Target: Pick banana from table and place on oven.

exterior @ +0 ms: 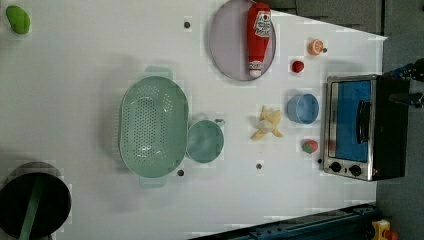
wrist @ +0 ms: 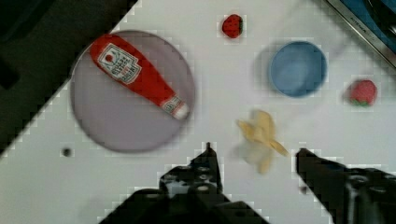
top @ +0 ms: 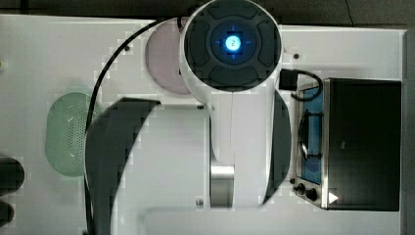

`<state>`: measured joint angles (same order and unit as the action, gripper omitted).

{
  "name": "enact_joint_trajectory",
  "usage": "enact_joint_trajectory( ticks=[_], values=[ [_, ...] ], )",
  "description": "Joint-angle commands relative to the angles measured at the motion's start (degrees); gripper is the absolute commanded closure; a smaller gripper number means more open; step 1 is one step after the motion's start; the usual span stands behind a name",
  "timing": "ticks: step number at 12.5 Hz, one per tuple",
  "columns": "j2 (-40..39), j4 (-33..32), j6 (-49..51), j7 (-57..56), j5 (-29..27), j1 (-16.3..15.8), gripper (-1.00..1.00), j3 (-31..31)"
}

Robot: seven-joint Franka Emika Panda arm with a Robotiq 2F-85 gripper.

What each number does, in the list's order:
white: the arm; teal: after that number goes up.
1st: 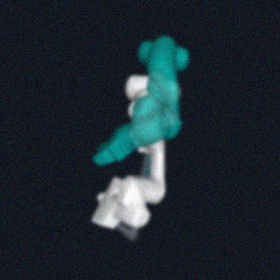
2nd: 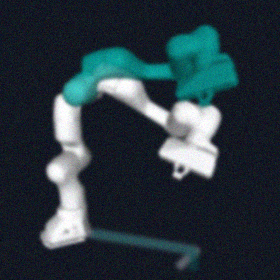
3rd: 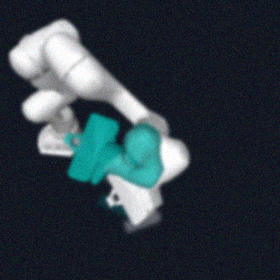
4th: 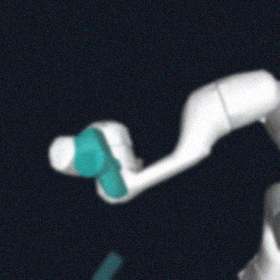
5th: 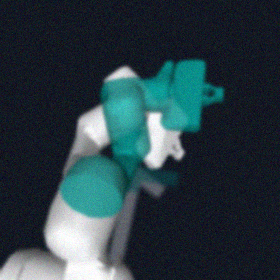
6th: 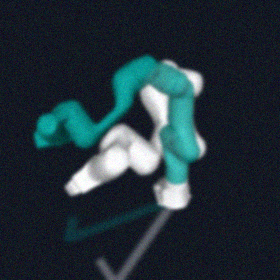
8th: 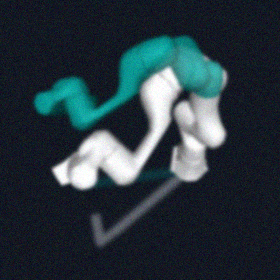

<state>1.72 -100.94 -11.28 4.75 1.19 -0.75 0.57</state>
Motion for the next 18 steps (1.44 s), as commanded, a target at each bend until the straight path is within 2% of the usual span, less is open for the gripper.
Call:
enact_joint_trajectory(
  ticks=[1, 3, 6, 9, 13, 18],
  values=[
    [20.93, -10.59, 11.19, 1.25, -0.21, 1.88, -0.60, 0.69],
    [20.92, -10.59, 11.19, 1.25, -0.21, 1.88, -0.99, 0.66],
    [20.36, -11.17, 11.12, 1.25, -0.21, 1.87, -1.00, 0.63],
    [17.37, -14.38, 8.01, 1.25, -0.21, 1.85, -1.00, 0.56],
    [10.73, -20.45, -1.54, 1.25, -0.21, 1.85, -1.00, 0.55],
    [2.92, -28.92, -18.32, 1.25, -0.21, 1.88, -1.00, 0.72]
  ],
)
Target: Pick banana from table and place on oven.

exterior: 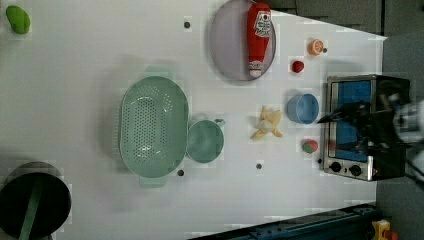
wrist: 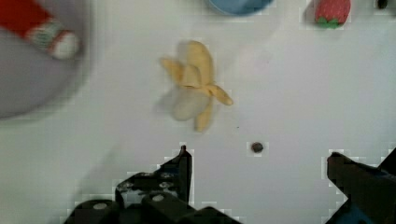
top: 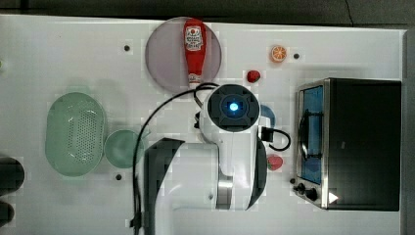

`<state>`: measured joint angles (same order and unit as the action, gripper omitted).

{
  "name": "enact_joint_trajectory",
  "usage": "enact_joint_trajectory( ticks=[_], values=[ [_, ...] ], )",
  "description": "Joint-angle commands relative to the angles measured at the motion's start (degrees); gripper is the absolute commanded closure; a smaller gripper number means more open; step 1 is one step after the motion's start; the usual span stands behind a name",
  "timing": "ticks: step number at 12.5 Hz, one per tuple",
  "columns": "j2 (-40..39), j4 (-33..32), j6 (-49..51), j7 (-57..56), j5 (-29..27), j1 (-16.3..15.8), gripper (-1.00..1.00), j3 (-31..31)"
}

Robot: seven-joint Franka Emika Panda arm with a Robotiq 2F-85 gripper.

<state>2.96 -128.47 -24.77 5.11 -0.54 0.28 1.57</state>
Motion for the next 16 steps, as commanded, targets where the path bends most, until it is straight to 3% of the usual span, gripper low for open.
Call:
enact_joint_trajectory(
  ticks=[1, 7, 15, 16],
  values=[
    [0.19, -3.15, -8.46, 0.89, 1.52, 0.84, -1.00, -0.31],
    [-11.16, -8.82, -27.04, 0.97, 1.34, 0.73, -1.00, -0.81],
    [-22.20, -9.14, -35.54, 1.91, 0.89, 0.43, -1.00, -2.64],
    [-22.81, -9.21, -36.65, 1.91, 0.89, 0.40, -0.92, -2.67]
  ],
)
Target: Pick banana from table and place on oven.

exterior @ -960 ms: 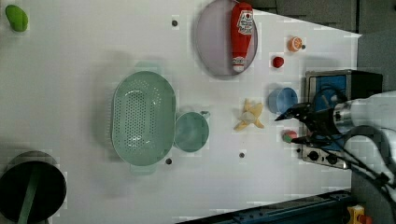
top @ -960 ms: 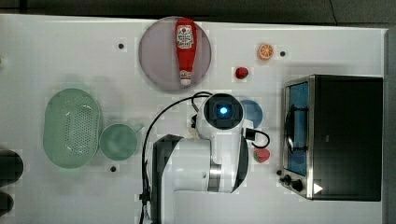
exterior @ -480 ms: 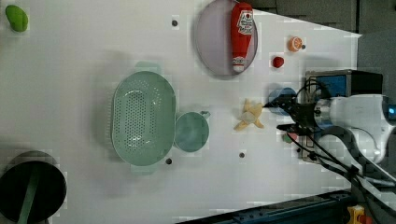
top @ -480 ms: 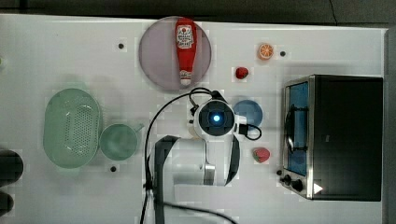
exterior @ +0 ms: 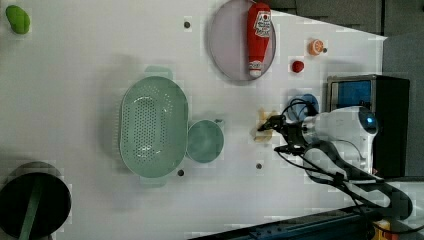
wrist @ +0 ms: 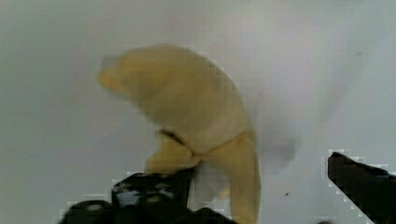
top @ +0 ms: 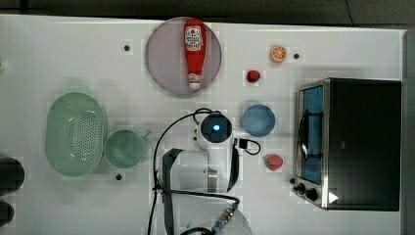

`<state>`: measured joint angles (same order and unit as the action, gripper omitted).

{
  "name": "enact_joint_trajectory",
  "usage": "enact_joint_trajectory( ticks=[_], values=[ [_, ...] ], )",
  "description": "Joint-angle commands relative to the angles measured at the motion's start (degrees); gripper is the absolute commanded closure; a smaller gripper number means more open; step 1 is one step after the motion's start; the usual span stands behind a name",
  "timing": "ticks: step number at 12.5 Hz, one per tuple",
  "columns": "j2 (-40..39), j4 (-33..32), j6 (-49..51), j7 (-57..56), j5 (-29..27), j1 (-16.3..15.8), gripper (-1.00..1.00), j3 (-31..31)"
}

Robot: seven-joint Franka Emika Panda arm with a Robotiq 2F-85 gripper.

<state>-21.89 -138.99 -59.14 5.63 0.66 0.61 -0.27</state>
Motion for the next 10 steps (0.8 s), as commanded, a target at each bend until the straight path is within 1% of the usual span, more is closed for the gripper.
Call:
enact_joint_trajectory(
  ticks=[1, 4, 6, 7, 10],
  values=[
    [1.72, 1.30, -3.12, 1.38, -0.31, 0.06, -0.68, -0.85],
    [1.69, 1.33, -3.50, 1.38, -0.31, -0.02, 0.07, -0.93],
    [1.71, 1.30, -3.81, 1.38, -0.31, -0.06, 0.49, -0.94],
    [1.88, 1.32, -3.91, 1.39, -0.31, -0.06, 0.59, -0.98],
    [6.05, 1.36, -3.59, 1.39, -0.31, -0.06, 0.59, -1.30]
  ],
)
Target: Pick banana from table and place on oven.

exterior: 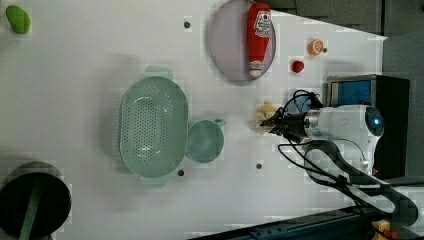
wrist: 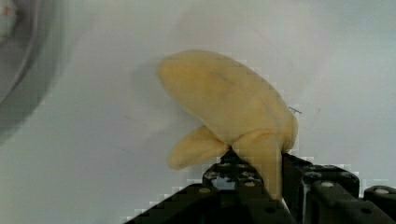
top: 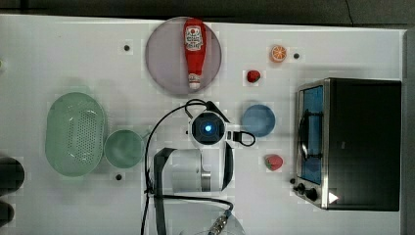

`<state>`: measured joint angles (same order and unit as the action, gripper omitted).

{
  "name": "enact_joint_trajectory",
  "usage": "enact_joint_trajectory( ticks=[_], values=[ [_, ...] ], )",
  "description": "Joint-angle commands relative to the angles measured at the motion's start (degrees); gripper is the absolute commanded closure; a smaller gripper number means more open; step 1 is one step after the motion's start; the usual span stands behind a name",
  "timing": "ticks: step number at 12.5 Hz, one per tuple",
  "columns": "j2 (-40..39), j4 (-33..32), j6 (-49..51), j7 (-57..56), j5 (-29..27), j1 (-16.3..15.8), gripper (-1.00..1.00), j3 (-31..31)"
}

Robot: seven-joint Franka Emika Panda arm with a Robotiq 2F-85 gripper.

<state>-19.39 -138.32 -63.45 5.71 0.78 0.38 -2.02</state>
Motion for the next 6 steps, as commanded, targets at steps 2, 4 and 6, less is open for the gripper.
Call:
enact_joint_trajectory(
  ticks=[2, 4, 6],
  values=[
    [9.36, 1.11, 3.11, 1.30, -0.43, 0.17, 0.59, 0.26],
    [15.86, 3.04, 10.34, 1.30, -0.43, 0.23, 0.59, 0.29],
    [21.81, 6.56, 22.32, 1.30, -0.43, 0.28, 0.59, 0.37]
  ],
)
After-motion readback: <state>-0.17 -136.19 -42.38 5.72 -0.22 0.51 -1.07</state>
